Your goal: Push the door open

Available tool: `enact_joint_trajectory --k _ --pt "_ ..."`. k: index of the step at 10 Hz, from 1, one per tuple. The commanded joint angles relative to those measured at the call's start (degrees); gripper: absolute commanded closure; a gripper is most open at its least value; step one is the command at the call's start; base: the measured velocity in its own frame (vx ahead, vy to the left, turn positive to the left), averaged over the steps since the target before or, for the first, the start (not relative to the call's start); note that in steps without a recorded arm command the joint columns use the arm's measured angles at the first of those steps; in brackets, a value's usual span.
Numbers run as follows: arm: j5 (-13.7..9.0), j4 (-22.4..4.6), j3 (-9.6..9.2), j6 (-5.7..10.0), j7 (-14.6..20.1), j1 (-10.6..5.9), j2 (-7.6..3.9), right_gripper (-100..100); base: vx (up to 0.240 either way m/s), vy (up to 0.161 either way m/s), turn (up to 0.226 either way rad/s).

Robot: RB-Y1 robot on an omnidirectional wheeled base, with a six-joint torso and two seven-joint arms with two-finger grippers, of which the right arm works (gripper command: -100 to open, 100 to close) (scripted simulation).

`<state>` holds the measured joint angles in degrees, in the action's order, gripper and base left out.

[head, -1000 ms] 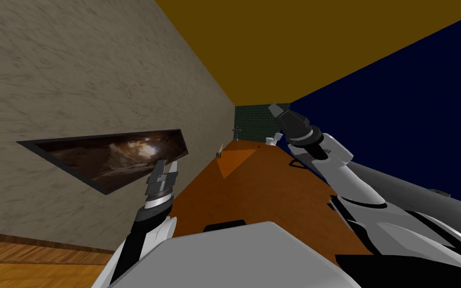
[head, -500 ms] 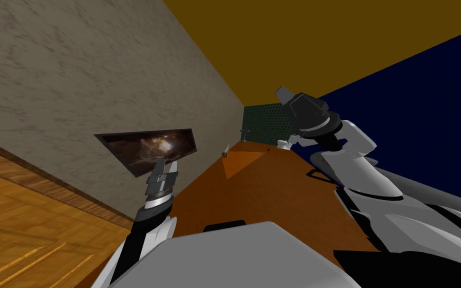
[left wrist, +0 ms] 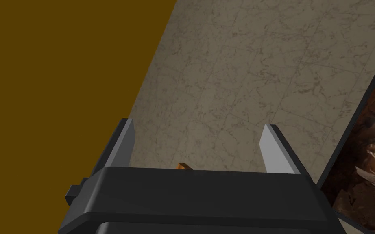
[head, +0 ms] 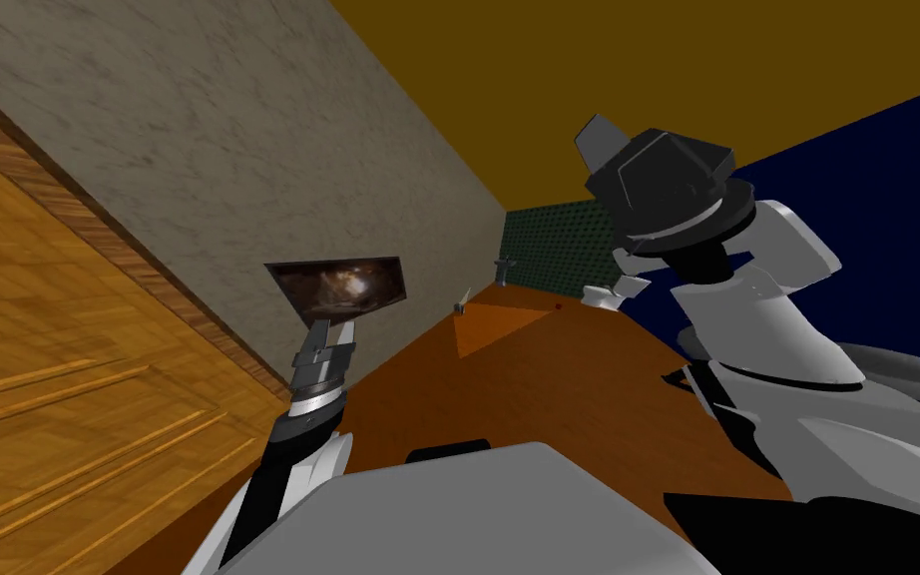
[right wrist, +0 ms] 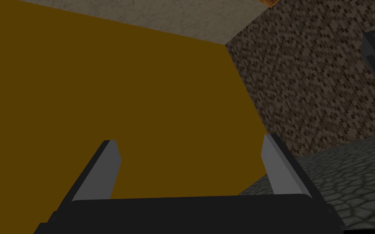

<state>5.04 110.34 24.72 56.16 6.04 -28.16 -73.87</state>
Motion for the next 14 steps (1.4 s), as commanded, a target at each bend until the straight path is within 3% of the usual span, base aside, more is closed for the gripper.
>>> enact_joint_trajectory --k 1,4,5,10,12,13,14 --pt "0.00 -0.90 0.52 0.70 0.32 -1.67 -1.70 -100 -0.008 -0.117 0.319" --pt "0.13 -2.15 2.36 1.95 1.11 -4.83 -5.36 -100 -0.023 -0.136 0.313" --pt "0.17 -2.41 2.76 2.19 1.29 -5.47 -6.09 -100 -0.040 -0.120 0.298" --pt "0.48 -4.72 6.38 4.40 2.97 -11.25 -12.68 -100 -0.083 -0.127 0.365" --pt "0.55 -5.23 7.18 4.89 3.34 -12.53 -14.15 -100 -0.075 -0.112 0.199" --pt "0.62 -5.74 7.98 5.38 3.72 -13.81 -15.61 -100 -0.076 -0.080 0.353" --pt "0.66 -6.00 8.38 5.62 3.90 -14.45 -16.34 -100 -0.079 -0.083 0.286"
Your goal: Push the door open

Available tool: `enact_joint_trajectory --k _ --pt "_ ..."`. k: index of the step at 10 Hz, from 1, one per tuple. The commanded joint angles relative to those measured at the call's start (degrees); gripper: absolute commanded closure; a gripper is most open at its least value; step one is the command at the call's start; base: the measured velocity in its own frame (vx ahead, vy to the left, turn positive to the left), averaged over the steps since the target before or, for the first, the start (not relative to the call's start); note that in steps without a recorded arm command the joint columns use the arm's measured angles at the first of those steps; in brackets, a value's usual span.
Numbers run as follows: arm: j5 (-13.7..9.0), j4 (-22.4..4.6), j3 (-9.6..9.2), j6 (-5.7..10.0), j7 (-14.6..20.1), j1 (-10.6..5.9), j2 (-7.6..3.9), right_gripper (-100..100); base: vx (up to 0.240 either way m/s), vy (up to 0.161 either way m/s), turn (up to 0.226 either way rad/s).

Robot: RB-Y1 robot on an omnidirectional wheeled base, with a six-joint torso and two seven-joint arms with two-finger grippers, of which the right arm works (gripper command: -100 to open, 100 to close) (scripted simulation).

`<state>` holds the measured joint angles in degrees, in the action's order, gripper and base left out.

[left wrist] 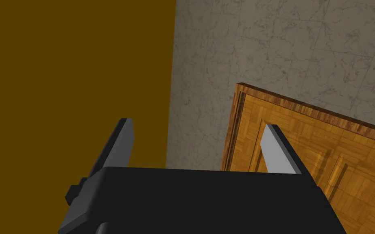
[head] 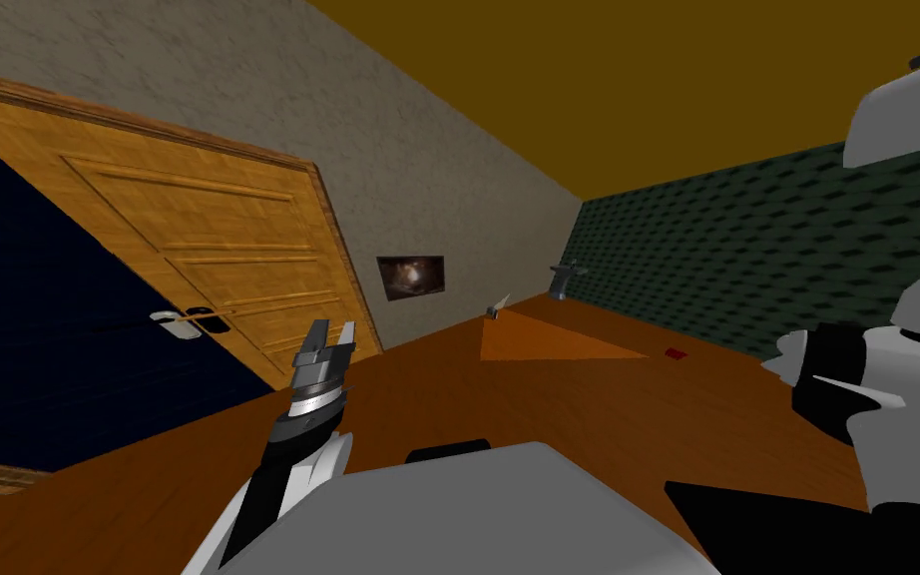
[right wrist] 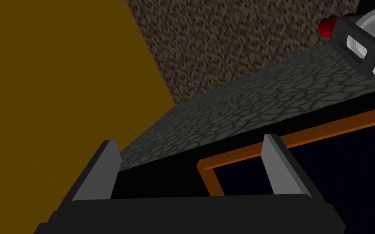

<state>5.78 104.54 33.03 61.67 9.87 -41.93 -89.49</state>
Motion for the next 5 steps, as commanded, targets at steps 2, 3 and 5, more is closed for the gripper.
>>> enact_joint_trajectory --k 2,3,5 --pt "0.02 -0.97 1.27 0.84 0.62 -2.61 -2.92 -100 -0.096 -0.095 0.319" --pt "0.09 -1.48 2.08 1.34 1.00 -3.90 -4.39 -100 -0.093 -0.103 0.337" --pt "0.21 -2.25 3.36 2.04 1.63 -5.82 -6.54 -100 -0.108 -0.093 0.319"
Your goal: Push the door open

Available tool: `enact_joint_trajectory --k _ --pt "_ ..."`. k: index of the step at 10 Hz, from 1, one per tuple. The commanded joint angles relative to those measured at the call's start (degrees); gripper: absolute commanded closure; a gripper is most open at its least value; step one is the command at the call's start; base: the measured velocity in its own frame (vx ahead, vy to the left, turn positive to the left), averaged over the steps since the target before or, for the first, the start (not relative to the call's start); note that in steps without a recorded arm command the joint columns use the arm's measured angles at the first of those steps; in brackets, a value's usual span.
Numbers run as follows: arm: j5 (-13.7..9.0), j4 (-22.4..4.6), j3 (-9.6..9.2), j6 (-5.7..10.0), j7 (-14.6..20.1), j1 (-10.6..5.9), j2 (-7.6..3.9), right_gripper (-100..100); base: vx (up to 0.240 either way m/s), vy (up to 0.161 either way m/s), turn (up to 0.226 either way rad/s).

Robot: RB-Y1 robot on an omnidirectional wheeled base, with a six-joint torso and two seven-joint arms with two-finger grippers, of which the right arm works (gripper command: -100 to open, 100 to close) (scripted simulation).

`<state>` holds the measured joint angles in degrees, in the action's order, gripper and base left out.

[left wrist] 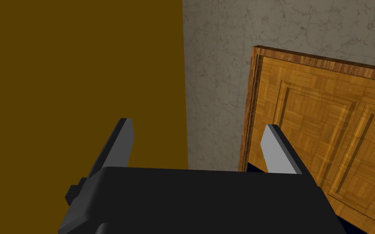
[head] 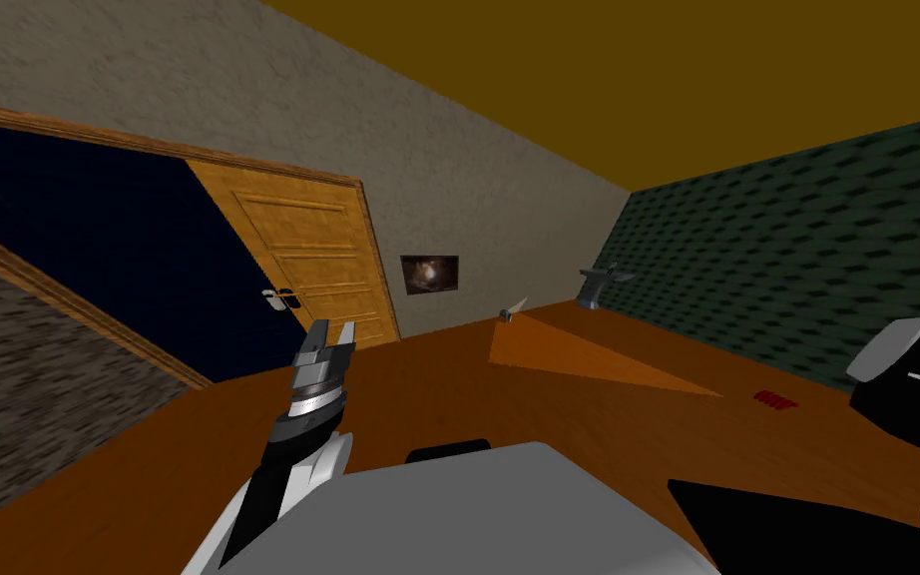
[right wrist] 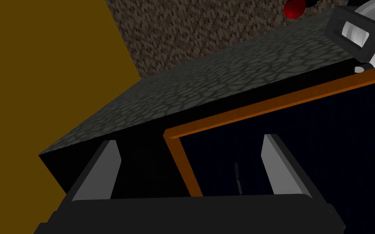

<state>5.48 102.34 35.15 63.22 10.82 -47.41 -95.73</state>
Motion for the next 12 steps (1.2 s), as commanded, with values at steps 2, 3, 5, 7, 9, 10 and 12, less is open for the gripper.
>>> enact_joint_trajectory --k 2,3,5,7,9,10,12 --pt "0.65 -0.81 2.60 1.19 1.38 -2.25 -2.41 -100 -0.117 -0.049 0.296" --pt "0.69 -1.07 3.05 1.42 1.61 -2.89 -3.11 -100 -0.116 -0.033 0.321" --pt "0.87 -2.09 4.85 2.33 2.54 -5.45 -5.93 -100 -0.143 -0.036 0.361" --pt "0.96 -2.60 5.75 2.79 3.01 -6.73 -7.34 -100 -0.123 -0.037 0.247" --pt "1.10 -3.36 7.10 3.48 3.70 -8.65 -9.46 -100 -0.112 -0.036 0.332" --pt "1.19 -3.87 8.00 3.93 4.17 -9.93 -10.87 -100 -0.135 -0.005 0.278" --pt "1.28 -4.38 8.90 4.39 4.64 -11.20 -12.28 -100 -0.104 -0.006 0.219"
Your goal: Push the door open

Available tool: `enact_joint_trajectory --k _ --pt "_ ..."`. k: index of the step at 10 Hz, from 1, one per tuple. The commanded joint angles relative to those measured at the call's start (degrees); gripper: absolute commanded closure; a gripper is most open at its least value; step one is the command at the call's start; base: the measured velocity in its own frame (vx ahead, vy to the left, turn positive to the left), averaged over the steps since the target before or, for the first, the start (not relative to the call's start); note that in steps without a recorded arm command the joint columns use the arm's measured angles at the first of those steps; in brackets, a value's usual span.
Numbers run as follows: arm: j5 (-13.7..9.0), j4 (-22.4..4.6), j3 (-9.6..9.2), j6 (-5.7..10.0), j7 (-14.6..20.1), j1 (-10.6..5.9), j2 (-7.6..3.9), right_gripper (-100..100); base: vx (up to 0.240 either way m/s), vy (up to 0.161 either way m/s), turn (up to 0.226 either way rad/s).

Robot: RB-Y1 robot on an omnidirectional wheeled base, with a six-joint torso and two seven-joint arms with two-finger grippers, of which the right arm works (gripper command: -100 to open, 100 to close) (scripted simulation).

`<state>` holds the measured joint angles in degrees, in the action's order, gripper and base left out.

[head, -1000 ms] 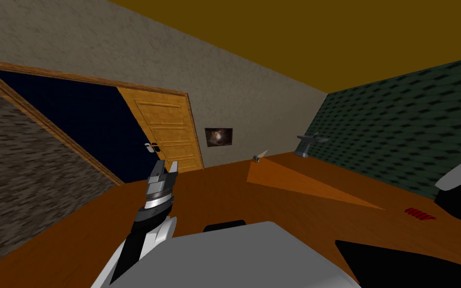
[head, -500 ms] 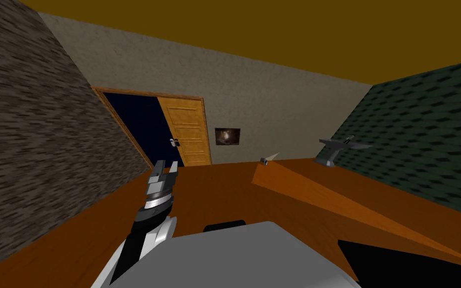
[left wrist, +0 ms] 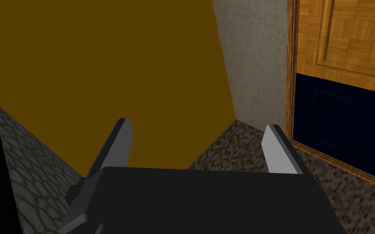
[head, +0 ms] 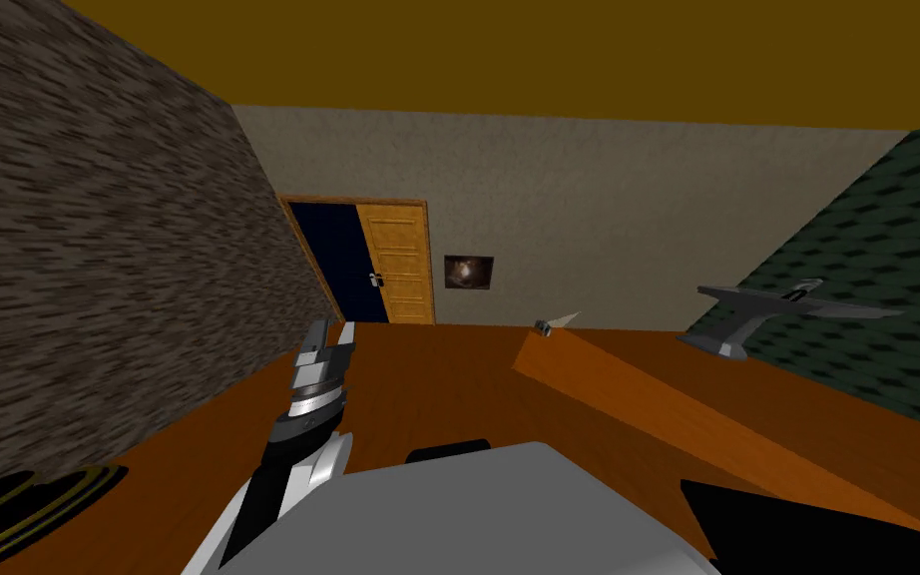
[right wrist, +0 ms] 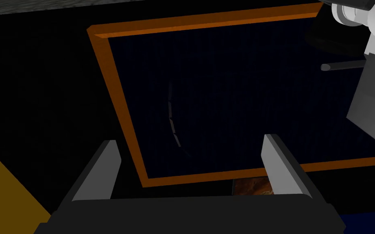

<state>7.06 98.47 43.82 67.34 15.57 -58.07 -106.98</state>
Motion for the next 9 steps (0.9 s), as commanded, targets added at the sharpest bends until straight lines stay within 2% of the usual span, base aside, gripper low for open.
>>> enact_joint_trajectory --k 1,2,3,4,5,8,9 --pt "-0.25 -0.76 0.68 0.50 0.13 -1.18 -1.73 -100 -0.106 -0.013 0.294" --pt "-0.21 -1.02 1.13 0.73 0.36 -1.82 -2.44 -100 -0.096 -0.022 0.206" --pt "-0.12 -1.53 2.03 1.19 0.82 -3.10 -3.85 -100 -0.129 -0.001 0.382" --pt "-0.07 -1.78 2.48 1.41 1.06 -3.73 -4.54 -100 -0.128 -0.004 0.270" --pt "0.05 -2.29 3.45 1.82 1.61 -4.97 -5.83 -100 -0.128 0.012 0.323" --pt "0.28 -3.29 5.38 2.64 2.70 -7.44 -8.42 -100 -0.119 0.046 0.310" --pt "0.39 -3.80 6.35 3.05 3.25 -8.67 -9.72 -100 -0.130 0.052 0.262"
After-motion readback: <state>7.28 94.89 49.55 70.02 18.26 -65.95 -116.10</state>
